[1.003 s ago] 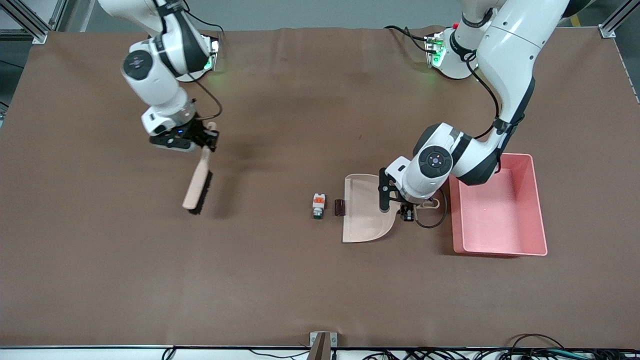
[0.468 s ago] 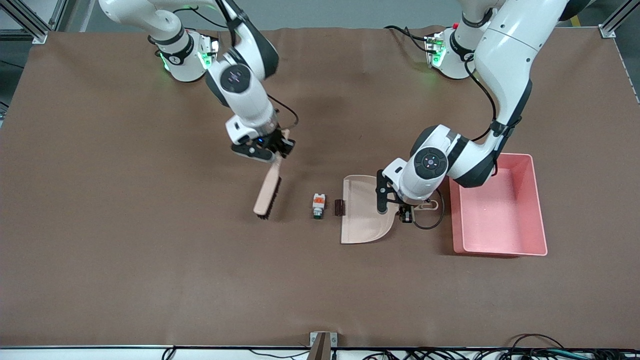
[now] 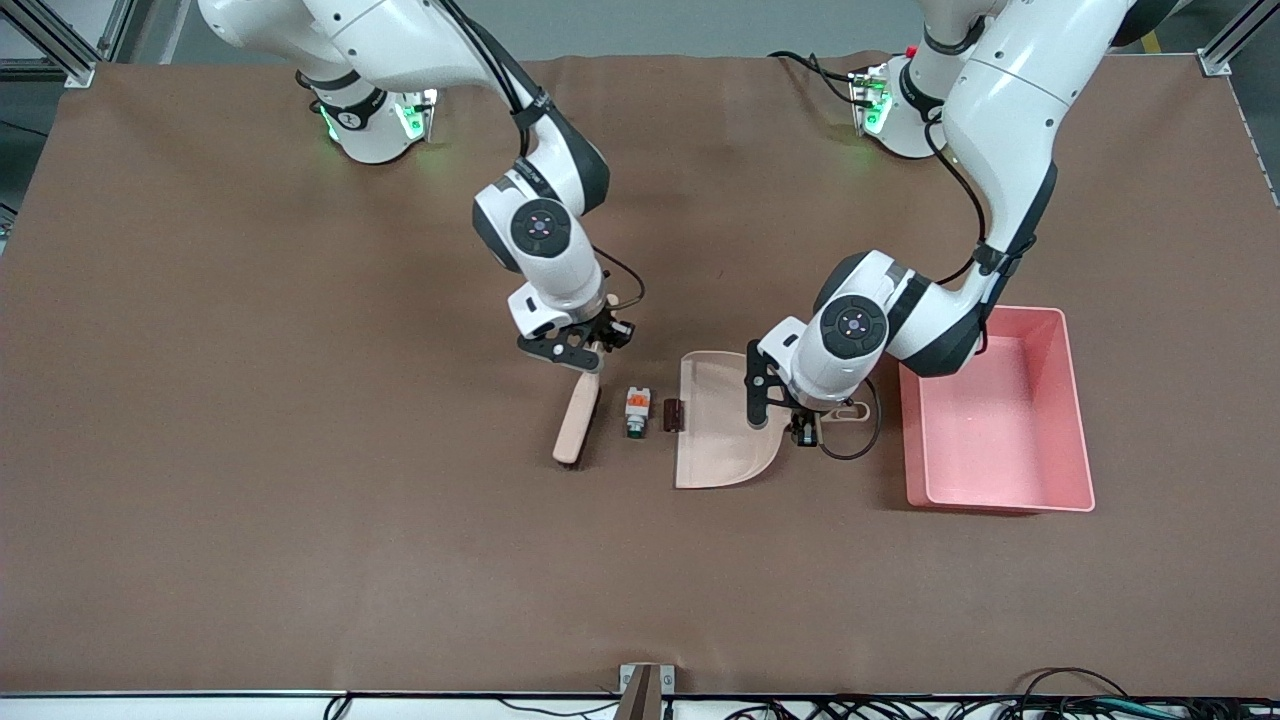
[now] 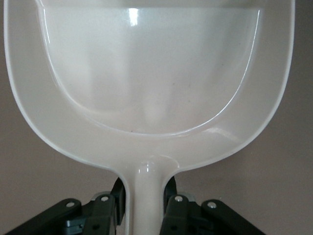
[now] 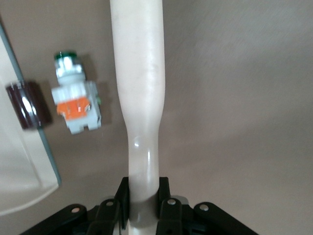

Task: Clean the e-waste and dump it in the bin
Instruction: 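Sweep the switch and capacitor into the dustpan with the brush, then lift the dustpan with the left gripper while the right gripper sets the brush down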

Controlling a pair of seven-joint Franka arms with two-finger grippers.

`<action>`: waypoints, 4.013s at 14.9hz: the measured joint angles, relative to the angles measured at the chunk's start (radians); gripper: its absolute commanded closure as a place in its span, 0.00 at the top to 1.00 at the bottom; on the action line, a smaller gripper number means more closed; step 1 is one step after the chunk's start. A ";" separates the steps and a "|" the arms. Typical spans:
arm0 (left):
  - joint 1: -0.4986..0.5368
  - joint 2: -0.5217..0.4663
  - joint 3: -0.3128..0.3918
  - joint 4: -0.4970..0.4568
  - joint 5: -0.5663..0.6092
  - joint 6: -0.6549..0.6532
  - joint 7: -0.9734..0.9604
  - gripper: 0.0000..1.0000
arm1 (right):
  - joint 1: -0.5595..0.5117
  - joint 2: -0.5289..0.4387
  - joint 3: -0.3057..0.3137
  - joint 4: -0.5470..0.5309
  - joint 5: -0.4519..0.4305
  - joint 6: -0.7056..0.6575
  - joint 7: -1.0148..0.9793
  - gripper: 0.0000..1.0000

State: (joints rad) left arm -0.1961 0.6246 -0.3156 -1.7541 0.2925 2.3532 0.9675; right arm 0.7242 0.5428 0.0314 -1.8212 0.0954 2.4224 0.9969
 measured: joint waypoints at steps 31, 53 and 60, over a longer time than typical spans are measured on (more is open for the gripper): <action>-0.005 0.012 0.000 0.019 0.000 -0.024 -0.016 0.00 | 0.170 0.236 -0.011 0.426 0.156 -0.146 0.058 0.00; 0.048 0.010 -0.124 0.058 -0.116 0.114 0.057 0.00 | -0.524 -0.515 -0.042 -0.385 0.013 -0.384 -0.626 0.00; 0.398 -0.123 -0.304 0.061 -0.116 -0.085 0.177 0.00 | -0.775 -0.583 -0.043 -0.703 -0.005 -0.035 -0.927 0.00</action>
State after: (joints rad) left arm 0.2022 0.5018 -0.6199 -1.6933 0.1763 2.2685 1.1447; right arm -0.0513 -0.0402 -0.0112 -2.5238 0.0902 2.3872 0.0699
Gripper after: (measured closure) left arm 0.661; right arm 0.731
